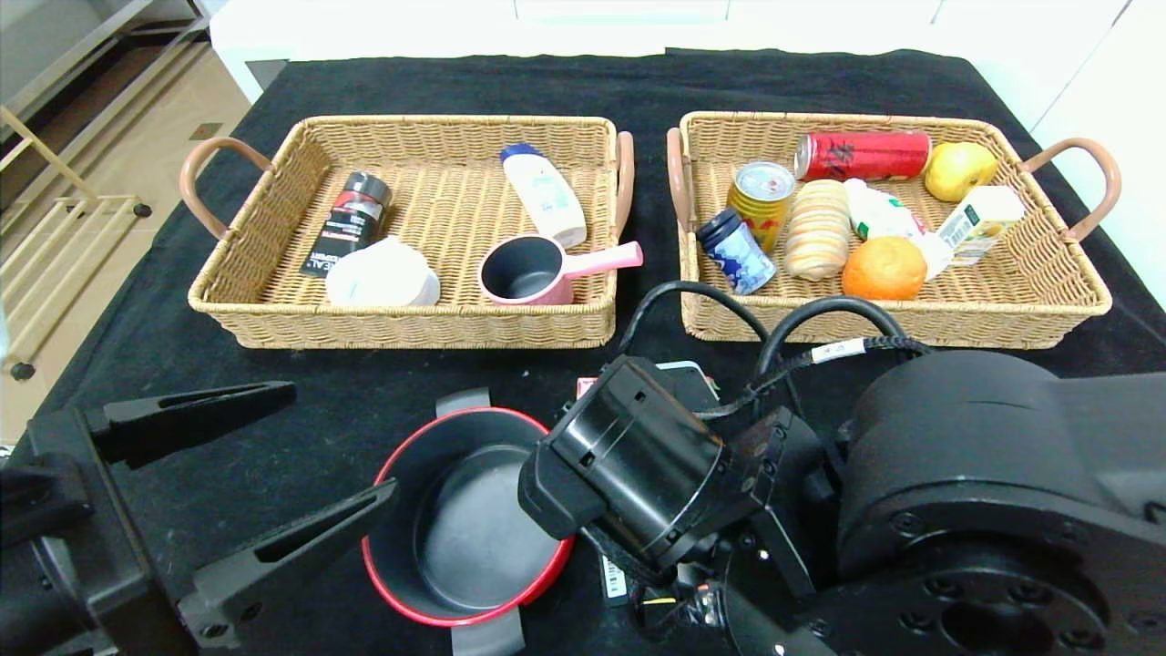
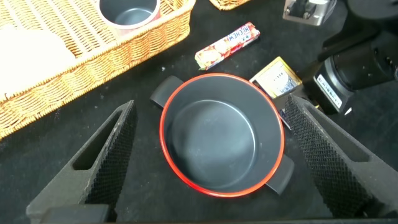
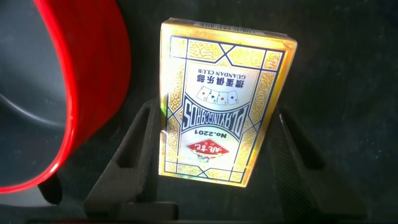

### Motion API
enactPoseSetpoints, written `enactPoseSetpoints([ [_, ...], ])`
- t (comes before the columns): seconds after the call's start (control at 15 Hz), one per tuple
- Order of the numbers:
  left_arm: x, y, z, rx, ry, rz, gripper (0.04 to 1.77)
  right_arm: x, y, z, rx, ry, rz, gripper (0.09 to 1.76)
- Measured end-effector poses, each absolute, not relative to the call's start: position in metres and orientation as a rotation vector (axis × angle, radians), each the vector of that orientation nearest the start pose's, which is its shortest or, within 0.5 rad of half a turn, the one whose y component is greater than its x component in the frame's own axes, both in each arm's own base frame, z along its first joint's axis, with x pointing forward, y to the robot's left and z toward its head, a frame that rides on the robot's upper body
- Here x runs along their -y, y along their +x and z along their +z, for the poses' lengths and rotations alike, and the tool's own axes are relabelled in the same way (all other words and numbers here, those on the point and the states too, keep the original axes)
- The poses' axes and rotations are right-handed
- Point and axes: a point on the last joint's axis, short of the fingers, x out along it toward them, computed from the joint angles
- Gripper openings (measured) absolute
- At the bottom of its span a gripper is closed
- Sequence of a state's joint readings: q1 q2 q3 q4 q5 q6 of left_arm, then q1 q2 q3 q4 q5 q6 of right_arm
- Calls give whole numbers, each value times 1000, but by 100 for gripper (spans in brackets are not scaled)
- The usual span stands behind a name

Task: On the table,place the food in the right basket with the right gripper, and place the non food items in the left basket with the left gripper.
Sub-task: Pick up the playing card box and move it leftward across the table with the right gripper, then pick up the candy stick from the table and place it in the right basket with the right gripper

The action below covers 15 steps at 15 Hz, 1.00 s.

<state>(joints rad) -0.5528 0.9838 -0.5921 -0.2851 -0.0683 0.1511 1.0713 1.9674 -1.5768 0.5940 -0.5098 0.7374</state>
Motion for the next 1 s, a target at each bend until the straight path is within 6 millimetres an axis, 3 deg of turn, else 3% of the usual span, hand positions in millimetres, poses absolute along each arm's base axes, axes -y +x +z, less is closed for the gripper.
enactPoseSetpoints([
  [0.33, 68, 107, 241, -61, 173, -628, 172, -316, 180, 195, -824, -25, 230, 135],
  [0.67, 68, 107, 241, -61, 173, -626, 172, -314, 173, 197, -801, -99, 218, 152],
  [1.0, 67, 107, 243, -53, 168, -617, 172, -291, 178, 228, -713, -287, 319, 161],
])
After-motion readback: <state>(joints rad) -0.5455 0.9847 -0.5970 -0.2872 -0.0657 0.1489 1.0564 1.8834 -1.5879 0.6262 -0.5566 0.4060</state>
